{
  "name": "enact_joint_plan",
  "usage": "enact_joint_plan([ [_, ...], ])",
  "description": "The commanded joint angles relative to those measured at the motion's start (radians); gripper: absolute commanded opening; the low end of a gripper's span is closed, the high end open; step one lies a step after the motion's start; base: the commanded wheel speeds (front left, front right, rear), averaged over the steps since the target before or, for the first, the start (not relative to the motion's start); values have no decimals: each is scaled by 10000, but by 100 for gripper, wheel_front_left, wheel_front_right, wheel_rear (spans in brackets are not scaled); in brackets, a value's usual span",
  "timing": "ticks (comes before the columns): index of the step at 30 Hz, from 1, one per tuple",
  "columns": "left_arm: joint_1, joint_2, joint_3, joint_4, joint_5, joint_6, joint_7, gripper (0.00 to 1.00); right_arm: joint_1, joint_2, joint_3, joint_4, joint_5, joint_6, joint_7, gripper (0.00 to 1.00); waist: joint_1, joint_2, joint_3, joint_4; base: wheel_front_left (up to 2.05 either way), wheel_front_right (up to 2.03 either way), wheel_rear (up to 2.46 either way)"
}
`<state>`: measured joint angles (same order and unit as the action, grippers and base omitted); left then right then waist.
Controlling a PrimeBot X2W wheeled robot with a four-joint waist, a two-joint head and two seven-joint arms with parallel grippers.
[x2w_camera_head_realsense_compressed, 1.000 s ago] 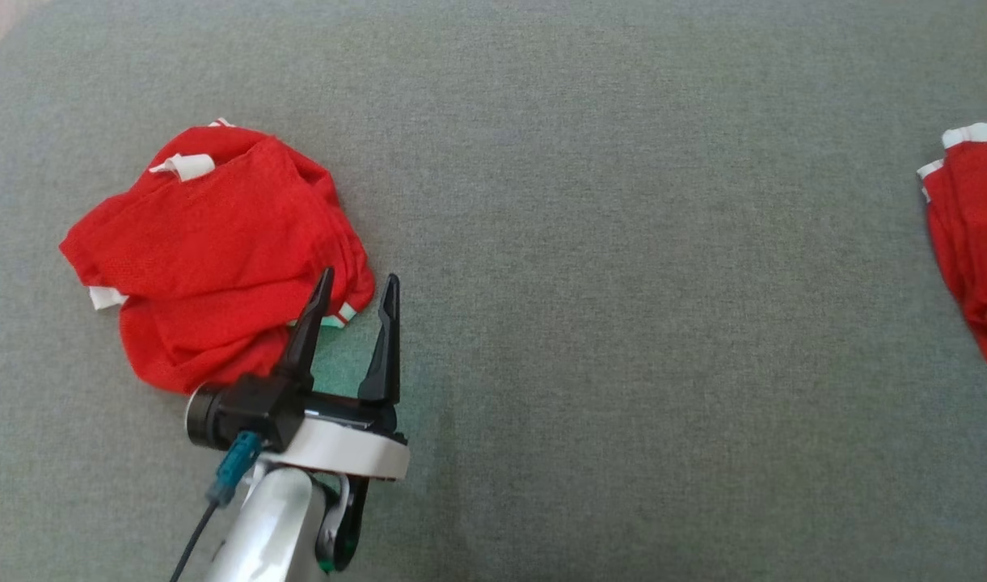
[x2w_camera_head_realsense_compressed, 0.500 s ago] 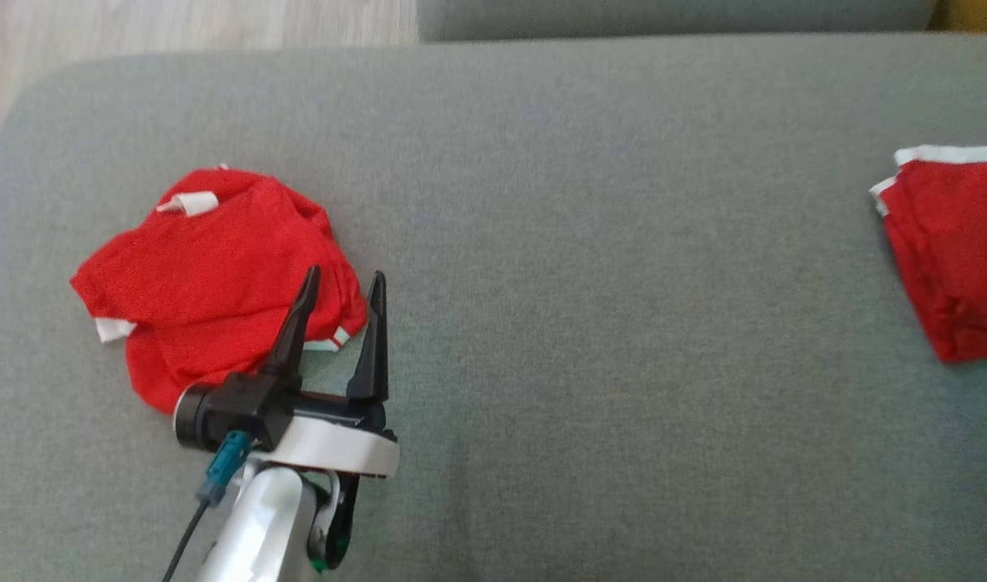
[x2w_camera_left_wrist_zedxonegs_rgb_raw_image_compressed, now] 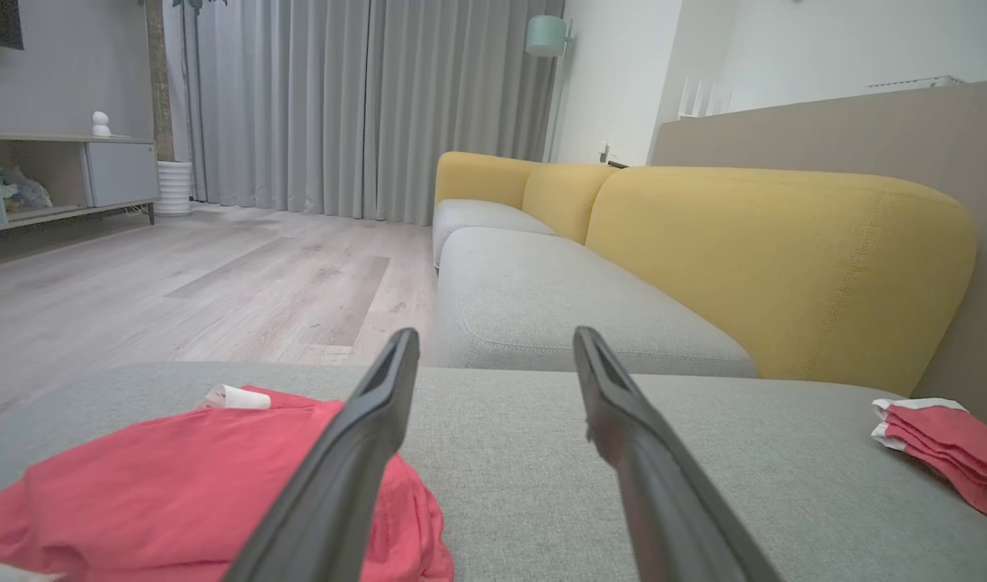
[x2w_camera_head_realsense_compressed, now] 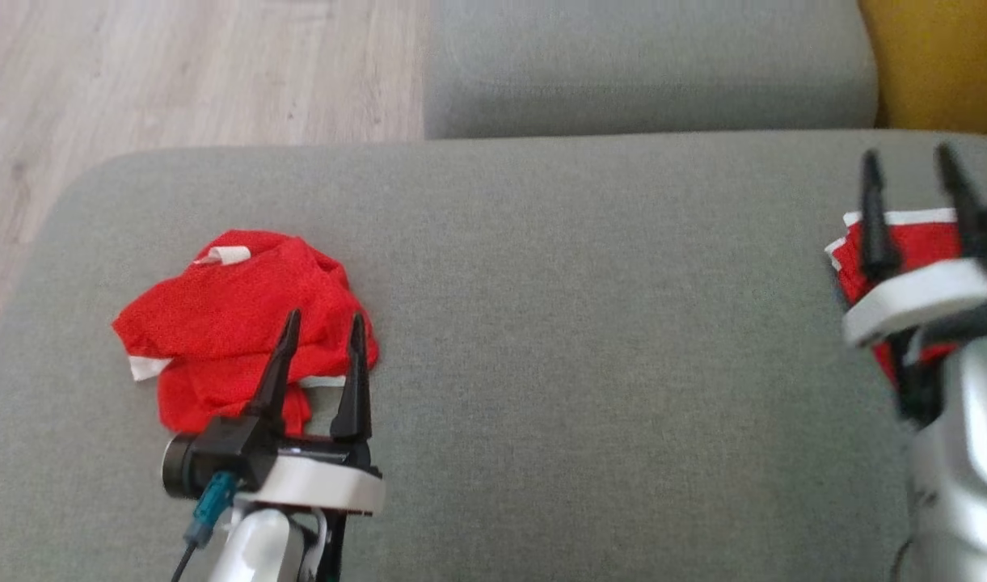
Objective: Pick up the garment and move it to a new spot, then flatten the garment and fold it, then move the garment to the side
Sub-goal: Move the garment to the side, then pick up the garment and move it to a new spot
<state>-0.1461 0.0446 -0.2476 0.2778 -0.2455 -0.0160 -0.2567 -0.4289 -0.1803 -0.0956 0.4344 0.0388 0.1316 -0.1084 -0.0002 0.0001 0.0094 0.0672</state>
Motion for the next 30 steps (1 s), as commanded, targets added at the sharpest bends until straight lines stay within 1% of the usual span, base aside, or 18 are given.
enact_joint_plan([
  [1,-150,56,435,-346,11,102,-51,100,315,383,252,-642,191,-9,-218,100,2,-1,-250,75,0,0,0],
  [5,123,56,509,-385,18,120,-51,100,1202,1018,559,-1173,446,-9,-489,100,2,-1,-406,88,0,0,0],
  [9,424,56,541,-431,-23,159,-51,100,2200,1239,1014,-1379,618,-9,-804,100,2,-1,-487,100,0,0,0],
  [14,778,56,496,-339,-112,161,-51,100,3286,1292,1276,-1520,432,-9,-1221,100,2,-1,-511,88,0,0,0],
  [18,888,56,511,-385,-183,223,-51,100,3841,1297,1330,-1603,773,-9,-1403,100,2,-1,-514,103,0,0,0],
  [23,882,56,487,-476,-228,291,-51,100,4062,1299,1305,-1694,1055,-9,-1488,100,2,-1,-487,108,0,0,0],
  [30,883,56,488,-556,-236,355,-51,100,4044,1300,1384,-1746,1119,-9,-1519,100,2,-1,-548,52,0,0,0],
])
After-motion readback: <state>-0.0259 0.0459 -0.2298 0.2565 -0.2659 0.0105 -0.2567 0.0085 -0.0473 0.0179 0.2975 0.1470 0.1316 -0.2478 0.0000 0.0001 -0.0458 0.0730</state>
